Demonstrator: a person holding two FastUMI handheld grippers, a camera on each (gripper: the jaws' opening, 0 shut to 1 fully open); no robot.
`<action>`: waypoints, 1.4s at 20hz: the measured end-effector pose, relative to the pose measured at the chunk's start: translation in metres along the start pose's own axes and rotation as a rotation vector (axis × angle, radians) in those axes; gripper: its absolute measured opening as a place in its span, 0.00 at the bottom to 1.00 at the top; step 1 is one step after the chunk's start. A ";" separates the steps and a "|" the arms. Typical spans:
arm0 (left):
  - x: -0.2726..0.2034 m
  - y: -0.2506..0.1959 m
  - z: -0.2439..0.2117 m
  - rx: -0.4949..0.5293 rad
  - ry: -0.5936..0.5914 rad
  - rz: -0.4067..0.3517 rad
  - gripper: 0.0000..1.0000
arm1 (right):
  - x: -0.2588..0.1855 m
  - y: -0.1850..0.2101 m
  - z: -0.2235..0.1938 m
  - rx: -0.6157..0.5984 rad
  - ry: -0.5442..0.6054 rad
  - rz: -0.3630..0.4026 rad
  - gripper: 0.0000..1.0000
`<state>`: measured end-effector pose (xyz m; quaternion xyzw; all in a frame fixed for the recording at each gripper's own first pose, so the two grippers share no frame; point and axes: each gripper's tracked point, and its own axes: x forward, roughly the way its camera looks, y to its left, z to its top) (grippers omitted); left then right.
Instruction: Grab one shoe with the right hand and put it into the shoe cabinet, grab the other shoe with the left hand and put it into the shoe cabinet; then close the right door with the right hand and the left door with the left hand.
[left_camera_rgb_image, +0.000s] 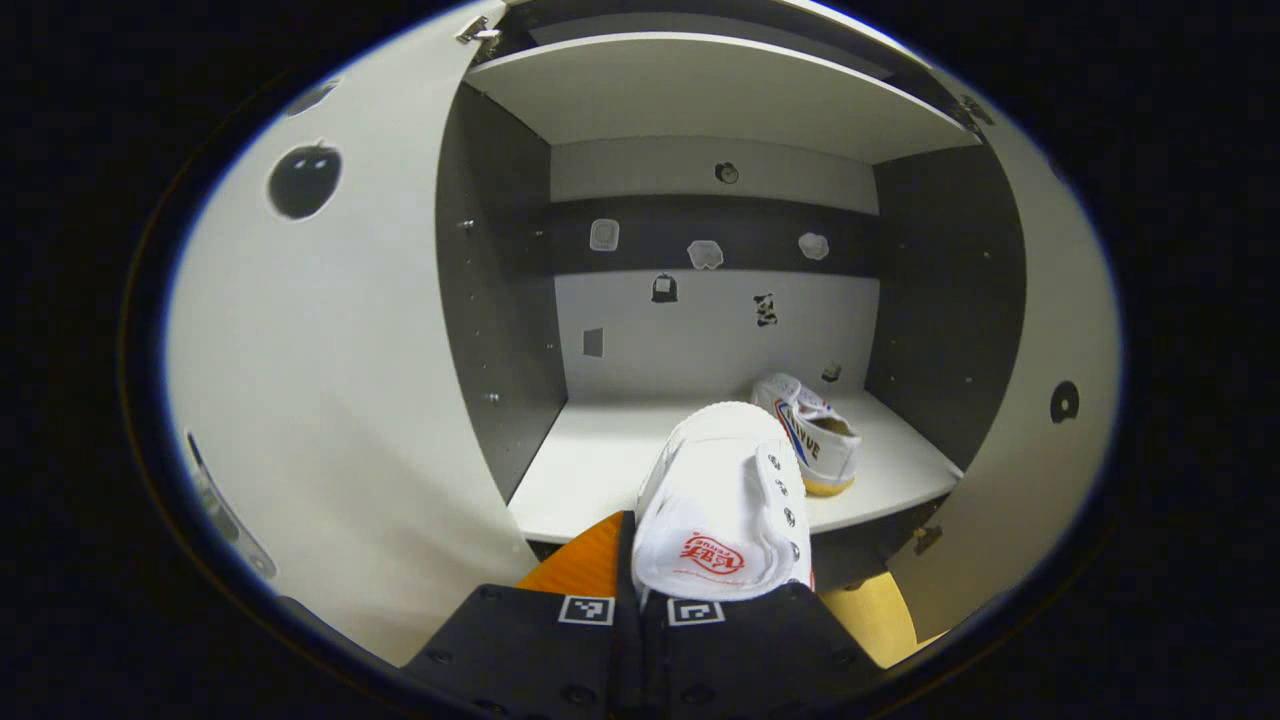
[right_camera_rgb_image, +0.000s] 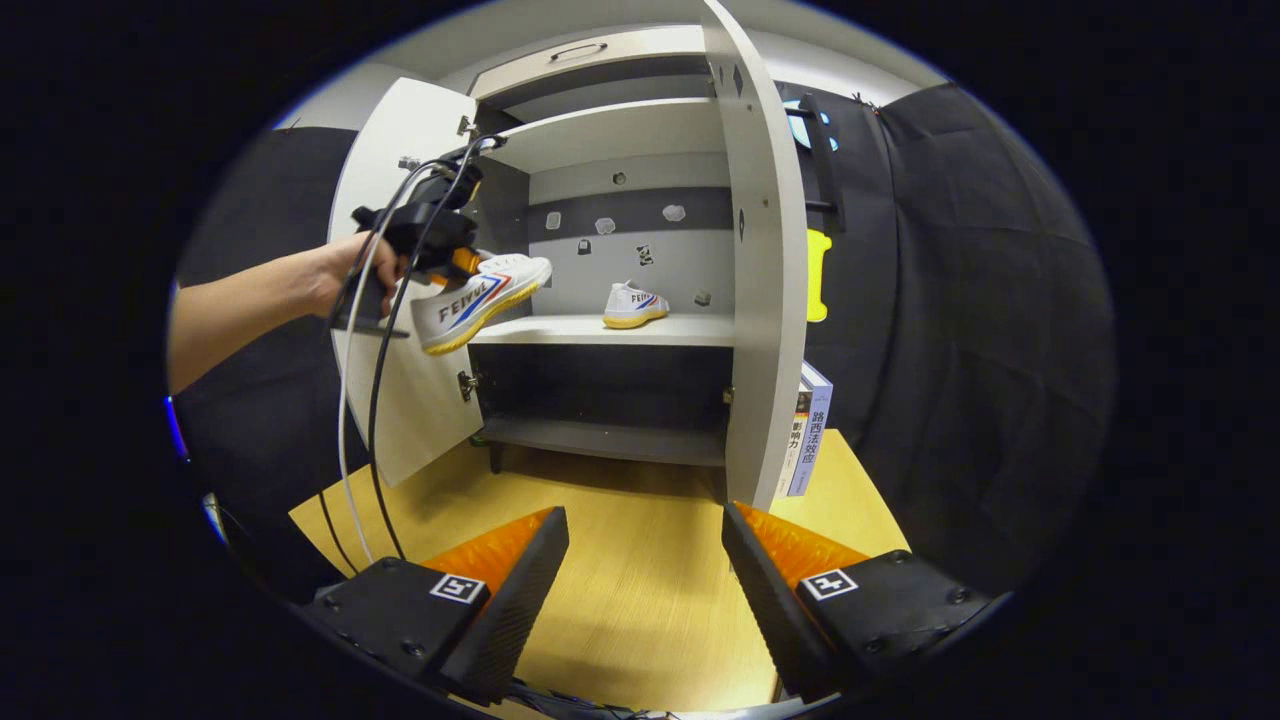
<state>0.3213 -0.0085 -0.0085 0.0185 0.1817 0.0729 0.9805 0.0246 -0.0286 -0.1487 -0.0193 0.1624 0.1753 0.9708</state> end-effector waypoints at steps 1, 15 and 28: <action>0.014 -0.002 0.012 -0.003 0.012 0.006 0.05 | 0.001 0.002 0.003 -0.002 -0.004 0.013 0.98; 0.228 -0.018 0.013 0.052 0.280 0.126 0.05 | 0.020 -0.015 0.029 -0.021 -0.058 0.032 0.98; 0.162 -0.032 0.020 0.117 0.203 0.025 0.61 | 0.017 -0.016 0.044 0.016 -0.080 -0.005 0.98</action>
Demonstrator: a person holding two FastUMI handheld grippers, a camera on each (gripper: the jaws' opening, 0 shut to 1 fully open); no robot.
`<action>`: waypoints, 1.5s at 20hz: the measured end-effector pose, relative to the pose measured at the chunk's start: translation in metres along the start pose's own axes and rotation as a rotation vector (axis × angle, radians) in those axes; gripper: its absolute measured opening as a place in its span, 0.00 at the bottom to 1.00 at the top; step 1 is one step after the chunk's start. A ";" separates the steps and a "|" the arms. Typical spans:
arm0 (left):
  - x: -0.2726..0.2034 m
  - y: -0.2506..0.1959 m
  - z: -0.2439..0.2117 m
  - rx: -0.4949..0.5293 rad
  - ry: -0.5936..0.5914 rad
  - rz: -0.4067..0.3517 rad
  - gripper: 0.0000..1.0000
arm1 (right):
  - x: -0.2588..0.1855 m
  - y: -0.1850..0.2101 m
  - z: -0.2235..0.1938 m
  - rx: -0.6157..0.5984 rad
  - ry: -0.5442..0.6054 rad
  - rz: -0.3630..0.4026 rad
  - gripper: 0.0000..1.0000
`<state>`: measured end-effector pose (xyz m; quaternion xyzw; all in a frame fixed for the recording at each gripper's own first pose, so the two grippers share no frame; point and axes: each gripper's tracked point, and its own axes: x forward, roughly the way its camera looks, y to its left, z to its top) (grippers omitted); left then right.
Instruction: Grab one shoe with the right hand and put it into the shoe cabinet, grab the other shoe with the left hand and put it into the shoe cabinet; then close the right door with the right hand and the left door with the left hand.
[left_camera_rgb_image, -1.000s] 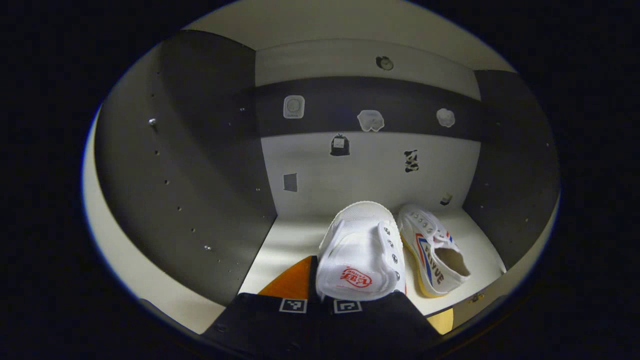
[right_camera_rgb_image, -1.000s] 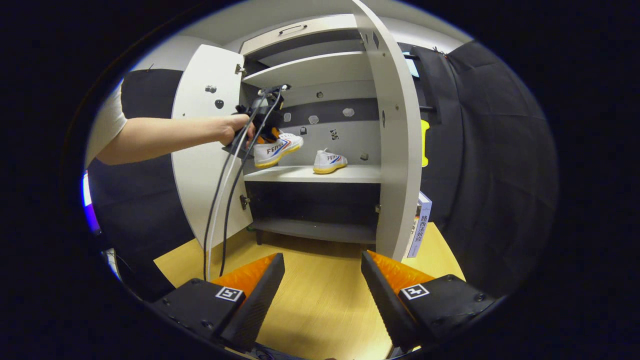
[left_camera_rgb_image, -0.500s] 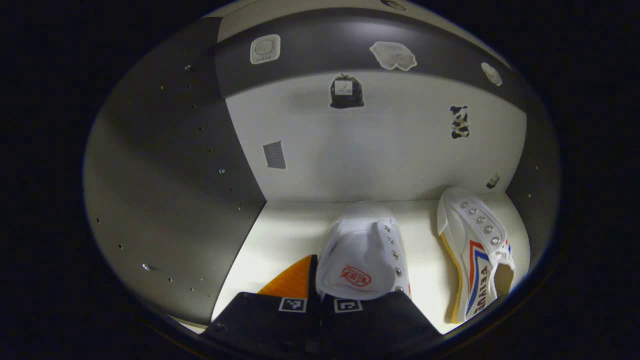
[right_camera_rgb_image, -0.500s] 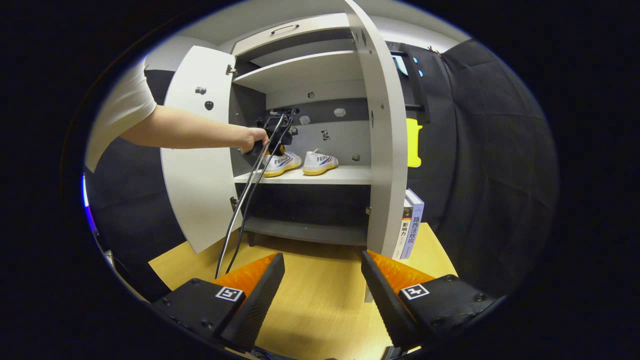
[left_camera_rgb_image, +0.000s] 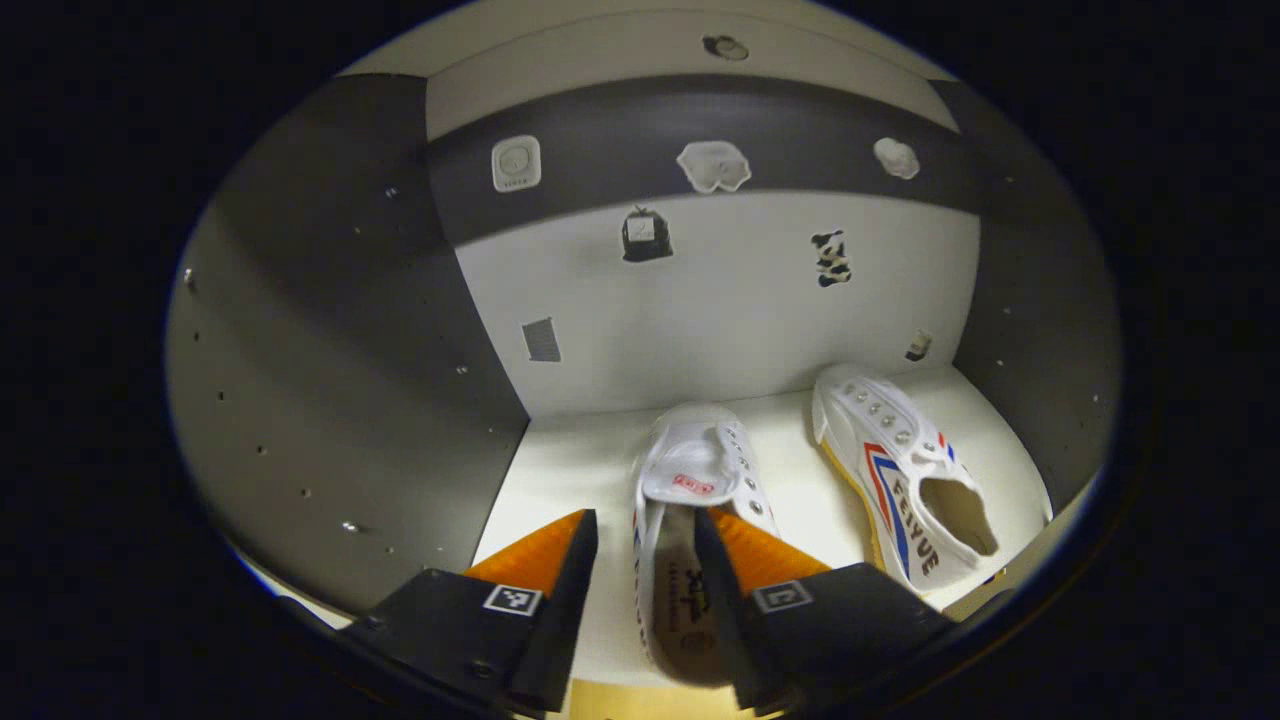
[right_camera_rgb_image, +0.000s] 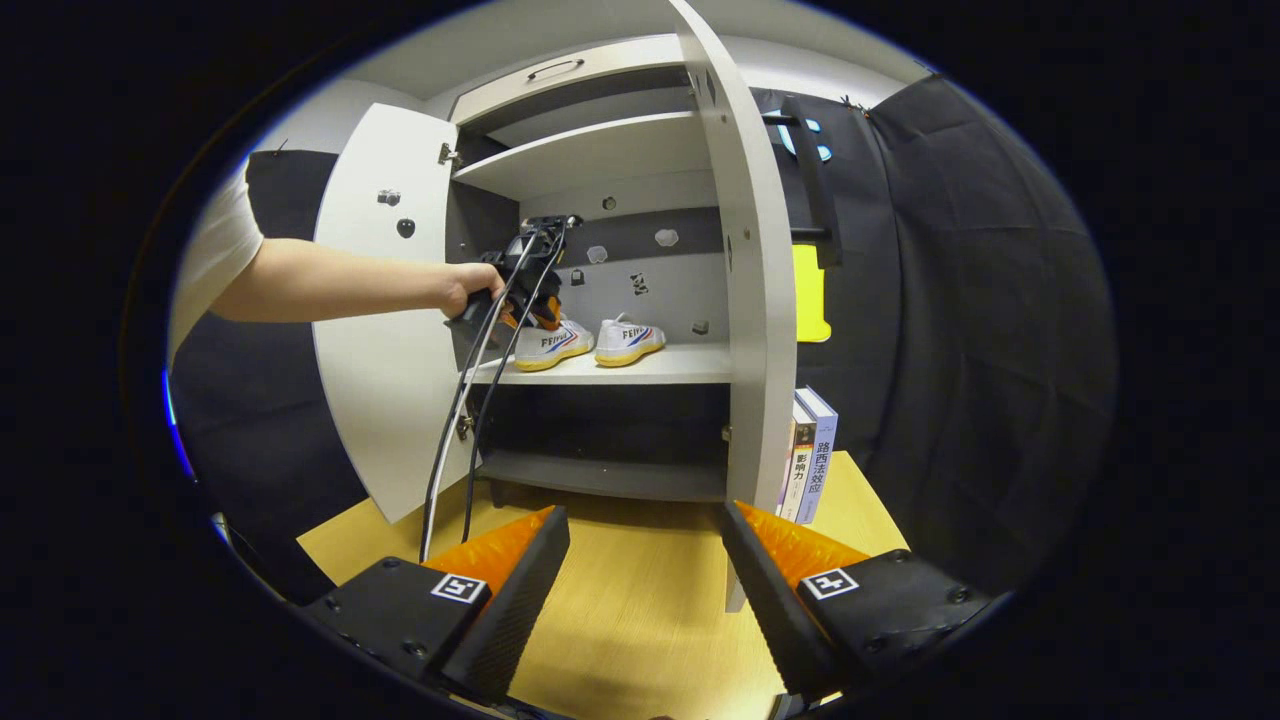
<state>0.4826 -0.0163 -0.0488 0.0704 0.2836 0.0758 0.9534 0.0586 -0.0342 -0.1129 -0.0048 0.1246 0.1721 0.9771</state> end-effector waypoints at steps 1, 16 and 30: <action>-0.015 -0.002 0.000 0.006 -0.022 -0.017 0.69 | -0.002 0.001 0.001 -0.003 -0.002 -0.002 0.98; -0.261 0.018 -0.070 -0.053 -0.433 -0.095 0.97 | -0.031 -0.004 0.077 -0.020 -0.134 -0.135 0.98; -0.337 -0.010 -0.184 -0.091 -0.468 -0.193 0.97 | -0.048 -0.049 0.135 0.045 -0.197 -0.256 0.98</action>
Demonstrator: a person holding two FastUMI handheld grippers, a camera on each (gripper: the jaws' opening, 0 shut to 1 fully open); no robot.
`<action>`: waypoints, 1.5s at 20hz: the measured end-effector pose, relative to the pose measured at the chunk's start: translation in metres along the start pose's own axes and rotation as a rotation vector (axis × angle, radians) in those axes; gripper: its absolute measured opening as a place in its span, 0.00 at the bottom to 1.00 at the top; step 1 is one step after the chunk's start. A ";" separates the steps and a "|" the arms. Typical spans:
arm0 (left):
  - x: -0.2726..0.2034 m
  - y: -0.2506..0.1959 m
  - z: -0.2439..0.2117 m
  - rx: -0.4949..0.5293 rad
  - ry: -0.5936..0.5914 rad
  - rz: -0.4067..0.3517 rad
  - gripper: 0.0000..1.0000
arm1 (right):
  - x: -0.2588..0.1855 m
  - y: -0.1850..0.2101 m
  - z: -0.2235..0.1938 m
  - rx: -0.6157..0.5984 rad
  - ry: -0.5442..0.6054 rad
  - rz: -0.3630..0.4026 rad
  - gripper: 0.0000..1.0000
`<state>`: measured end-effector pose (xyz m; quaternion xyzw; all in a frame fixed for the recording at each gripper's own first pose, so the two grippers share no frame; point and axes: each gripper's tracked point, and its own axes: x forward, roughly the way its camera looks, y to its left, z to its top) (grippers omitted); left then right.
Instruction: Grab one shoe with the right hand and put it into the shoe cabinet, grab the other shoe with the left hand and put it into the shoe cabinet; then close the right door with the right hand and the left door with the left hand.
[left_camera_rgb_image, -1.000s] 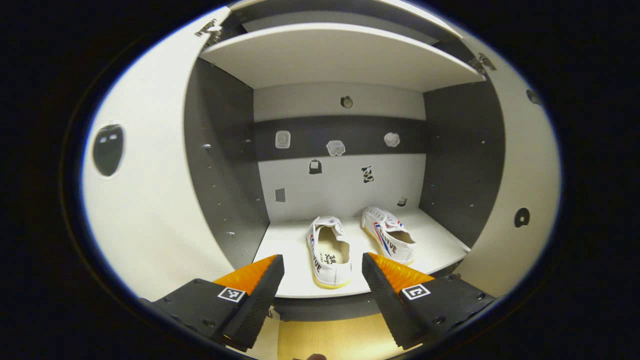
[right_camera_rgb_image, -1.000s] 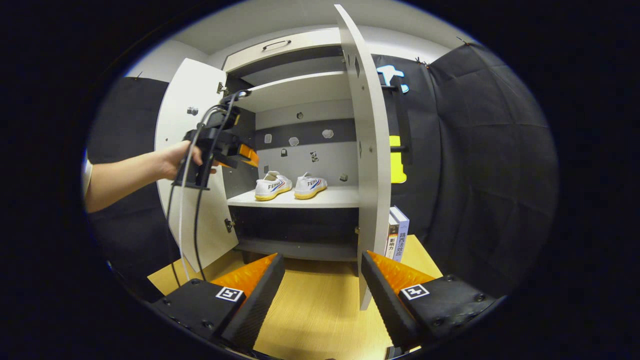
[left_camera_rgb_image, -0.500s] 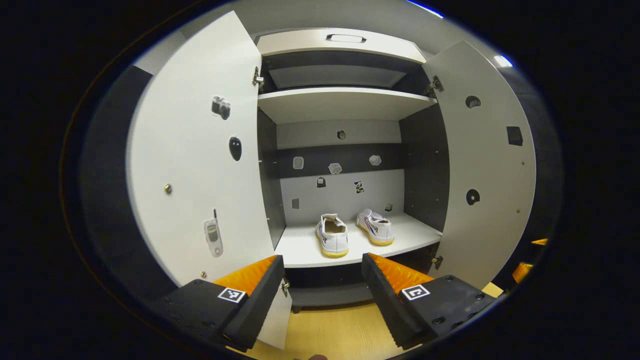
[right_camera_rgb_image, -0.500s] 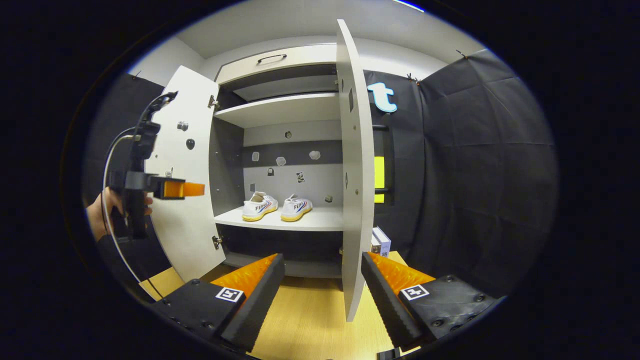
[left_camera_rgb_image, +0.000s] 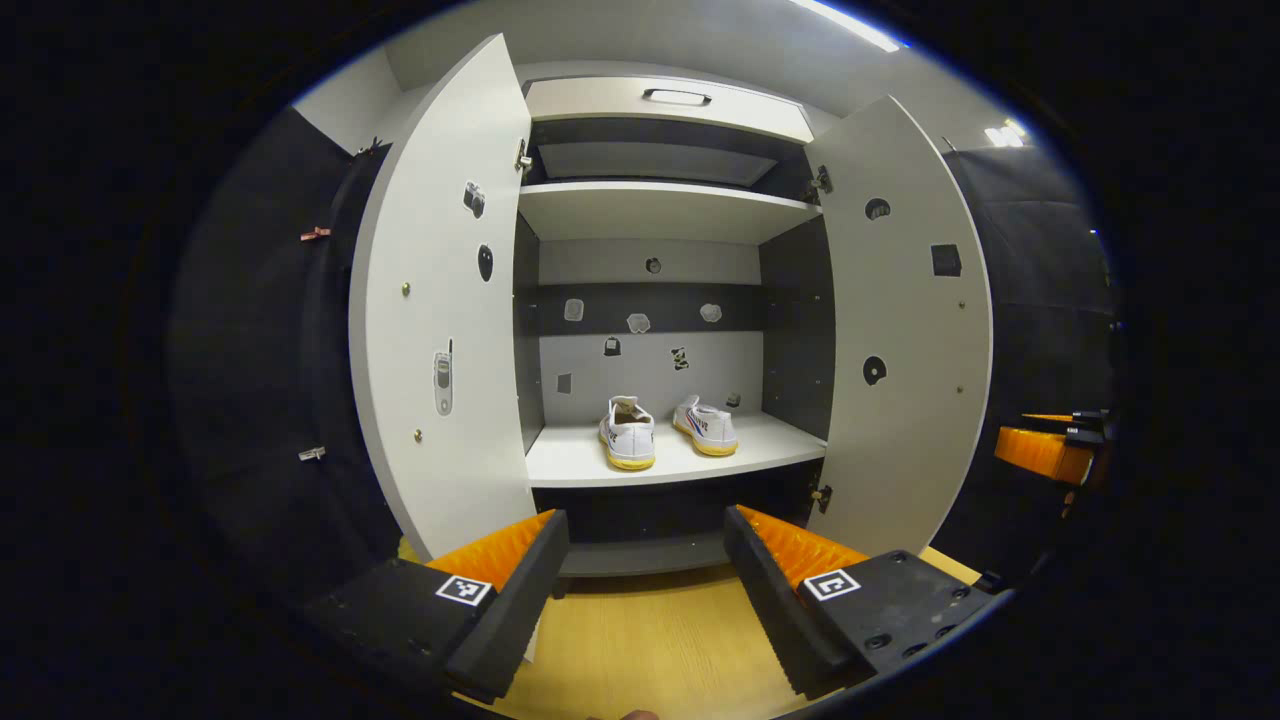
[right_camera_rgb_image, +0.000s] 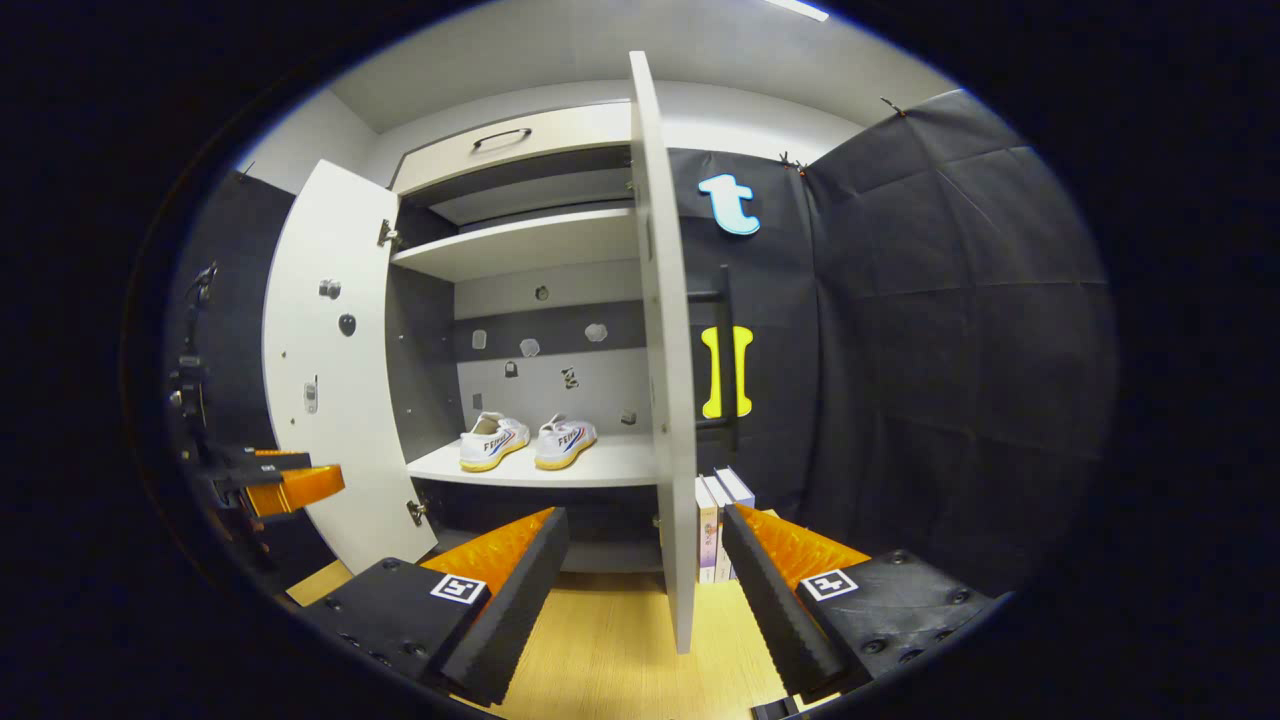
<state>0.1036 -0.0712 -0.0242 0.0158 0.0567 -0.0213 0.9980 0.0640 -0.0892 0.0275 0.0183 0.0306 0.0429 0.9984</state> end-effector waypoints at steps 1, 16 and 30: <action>0.000 -0.002 -0.003 -0.015 0.006 -0.007 0.97 | 0.002 -0.015 0.011 0.008 -0.011 -0.027 0.98; -0.022 0.006 -0.028 0.000 0.049 0.089 0.97 | 0.099 -0.122 0.102 -0.110 -0.095 -0.095 0.98; -0.054 0.048 -0.048 -0.078 0.080 0.236 0.95 | 0.119 -0.084 0.102 -0.062 -0.085 0.020 0.96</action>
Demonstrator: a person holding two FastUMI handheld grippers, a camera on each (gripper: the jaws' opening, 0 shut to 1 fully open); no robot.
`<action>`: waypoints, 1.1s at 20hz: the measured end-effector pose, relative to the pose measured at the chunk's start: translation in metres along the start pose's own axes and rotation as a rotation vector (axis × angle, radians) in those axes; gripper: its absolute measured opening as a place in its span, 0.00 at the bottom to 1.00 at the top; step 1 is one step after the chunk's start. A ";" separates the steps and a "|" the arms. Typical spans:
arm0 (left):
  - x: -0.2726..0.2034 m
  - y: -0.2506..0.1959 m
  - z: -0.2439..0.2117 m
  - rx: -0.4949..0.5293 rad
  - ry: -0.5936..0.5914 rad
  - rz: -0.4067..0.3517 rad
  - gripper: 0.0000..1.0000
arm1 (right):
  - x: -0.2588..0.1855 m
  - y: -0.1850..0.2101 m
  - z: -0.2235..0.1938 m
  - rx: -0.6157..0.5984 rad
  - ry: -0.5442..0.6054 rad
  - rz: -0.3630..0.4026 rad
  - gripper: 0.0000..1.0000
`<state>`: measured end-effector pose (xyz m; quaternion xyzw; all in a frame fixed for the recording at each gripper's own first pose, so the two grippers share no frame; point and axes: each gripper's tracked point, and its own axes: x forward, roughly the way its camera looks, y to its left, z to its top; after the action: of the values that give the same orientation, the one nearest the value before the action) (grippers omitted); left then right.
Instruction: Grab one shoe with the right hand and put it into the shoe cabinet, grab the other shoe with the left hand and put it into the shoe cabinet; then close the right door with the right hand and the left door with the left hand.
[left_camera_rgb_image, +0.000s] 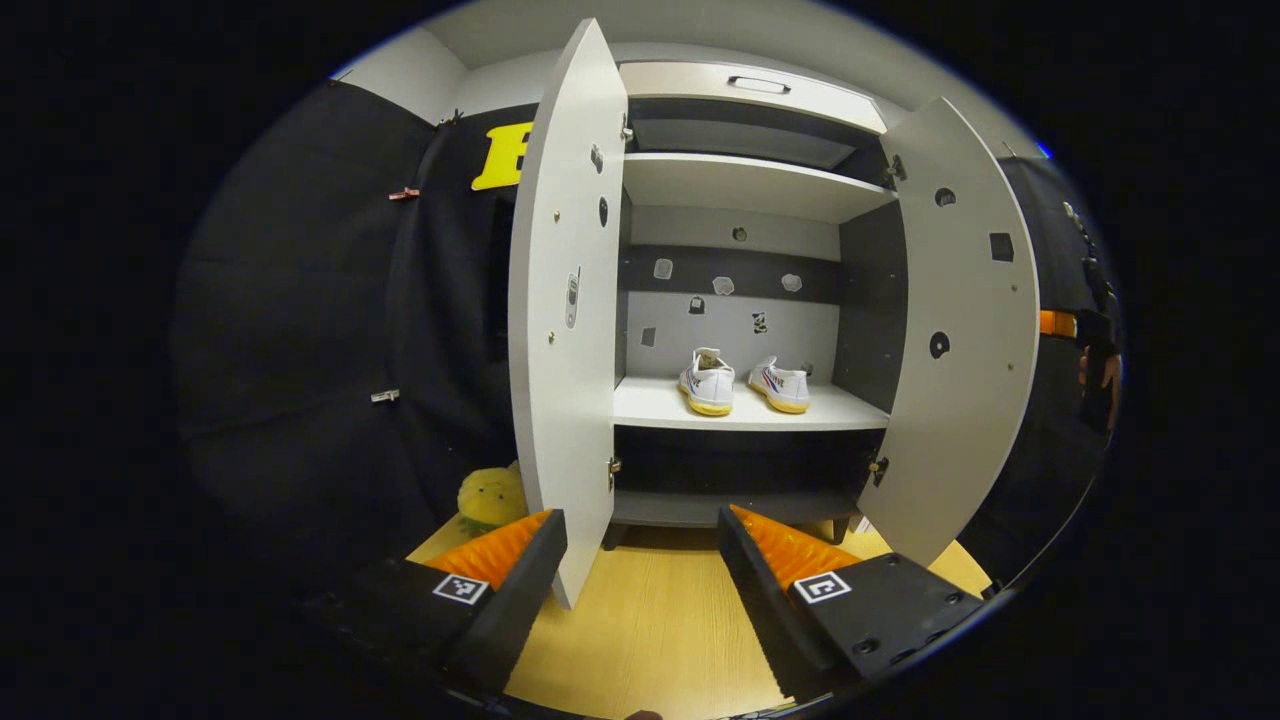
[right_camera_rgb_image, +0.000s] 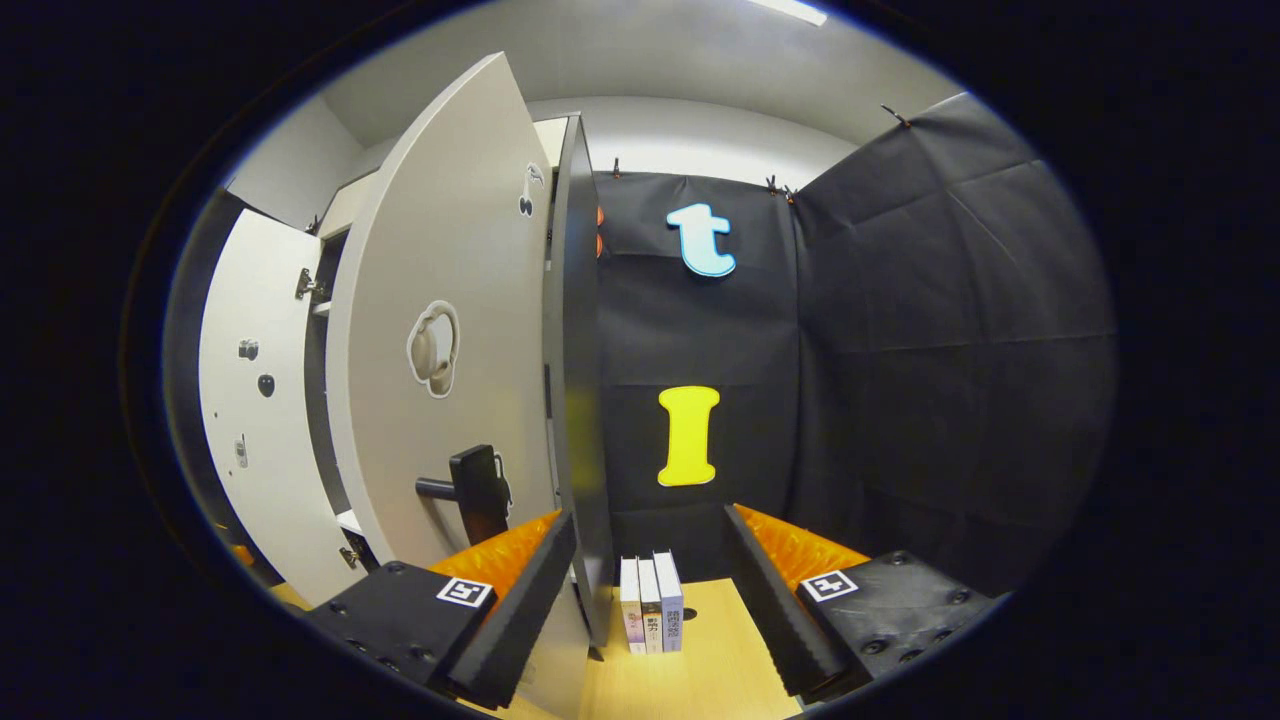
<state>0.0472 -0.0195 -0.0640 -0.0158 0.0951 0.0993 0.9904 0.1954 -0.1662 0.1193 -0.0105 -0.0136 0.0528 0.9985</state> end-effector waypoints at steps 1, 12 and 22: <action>-0.001 0.001 0.002 -0.001 -0.005 0.000 0.95 | -0.001 0.002 0.000 -0.005 0.002 -0.002 0.96; -0.015 0.032 0.005 0.015 -0.024 0.058 0.95 | 0.007 0.109 -0.010 0.023 -0.001 0.159 0.98; -0.044 0.093 0.005 -0.025 -0.042 0.201 0.95 | 0.025 0.202 -0.020 0.082 0.000 0.280 0.98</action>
<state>-0.0132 0.0631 -0.0515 -0.0166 0.0744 0.1996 0.9769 0.2000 0.0367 0.0959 0.0284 -0.0099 0.1919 0.9809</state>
